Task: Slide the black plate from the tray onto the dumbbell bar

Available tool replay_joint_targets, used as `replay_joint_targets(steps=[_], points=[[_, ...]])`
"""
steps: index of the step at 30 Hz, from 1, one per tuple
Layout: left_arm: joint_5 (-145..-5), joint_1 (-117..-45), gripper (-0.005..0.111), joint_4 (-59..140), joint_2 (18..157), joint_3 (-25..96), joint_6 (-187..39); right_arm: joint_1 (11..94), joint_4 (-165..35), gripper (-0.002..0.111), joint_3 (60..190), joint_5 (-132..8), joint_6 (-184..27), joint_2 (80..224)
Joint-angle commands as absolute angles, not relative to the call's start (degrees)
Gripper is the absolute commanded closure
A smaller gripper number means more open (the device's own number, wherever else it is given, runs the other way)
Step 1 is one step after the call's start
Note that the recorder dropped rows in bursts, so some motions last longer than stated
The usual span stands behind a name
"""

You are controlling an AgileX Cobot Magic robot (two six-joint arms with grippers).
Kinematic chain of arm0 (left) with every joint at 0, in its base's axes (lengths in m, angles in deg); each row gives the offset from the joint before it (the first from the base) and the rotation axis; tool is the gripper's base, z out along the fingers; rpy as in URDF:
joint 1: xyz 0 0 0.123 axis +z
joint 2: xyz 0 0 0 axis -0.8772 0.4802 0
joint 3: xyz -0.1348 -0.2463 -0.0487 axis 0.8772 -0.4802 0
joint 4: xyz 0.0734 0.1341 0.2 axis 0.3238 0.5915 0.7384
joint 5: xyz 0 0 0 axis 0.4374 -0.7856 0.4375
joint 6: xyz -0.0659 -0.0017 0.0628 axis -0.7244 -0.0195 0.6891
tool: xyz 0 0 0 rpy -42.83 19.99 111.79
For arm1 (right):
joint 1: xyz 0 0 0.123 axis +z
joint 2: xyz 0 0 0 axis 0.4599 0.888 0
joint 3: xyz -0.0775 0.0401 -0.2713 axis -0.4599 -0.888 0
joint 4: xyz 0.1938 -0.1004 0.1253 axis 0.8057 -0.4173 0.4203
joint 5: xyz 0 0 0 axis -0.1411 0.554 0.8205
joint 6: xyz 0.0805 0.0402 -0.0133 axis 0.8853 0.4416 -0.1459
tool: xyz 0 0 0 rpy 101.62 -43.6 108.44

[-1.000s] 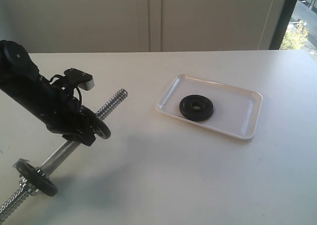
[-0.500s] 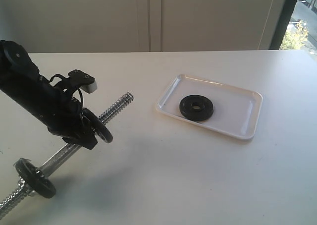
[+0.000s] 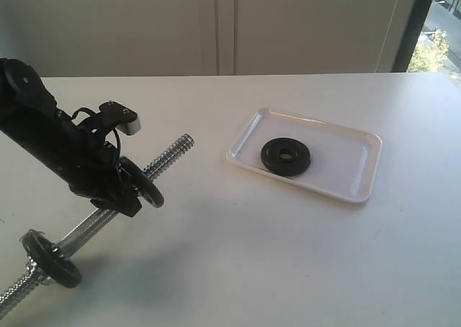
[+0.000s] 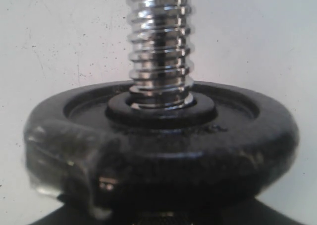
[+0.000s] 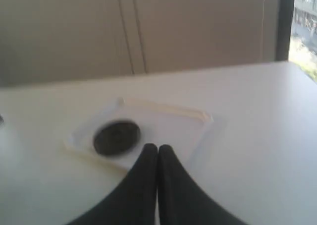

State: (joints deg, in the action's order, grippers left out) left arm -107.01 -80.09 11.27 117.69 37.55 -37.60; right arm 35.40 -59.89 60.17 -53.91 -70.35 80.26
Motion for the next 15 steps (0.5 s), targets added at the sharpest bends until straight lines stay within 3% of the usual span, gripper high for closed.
replay_joint_targets(steps=[1, 10, 15], points=[[-107.3, -80.4, 0.107, 6.5, 116.0, 38.5, -37.5, 35.5, -53.9, 0.108, 60.1, -74.8, -65.8, 80.0], [-107.3, -80.4, 0.107, 6.5, 116.0, 38.5, -37.5, 35.5, -54.0, 0.108, 60.1, -100.2, -64.3, 80.0], [-107.4, -80.4, 0.107, 6.6, 116.0, 38.5, -37.5, 35.5, -53.9, 0.108, 60.2, -93.2, -63.6, 80.0]])
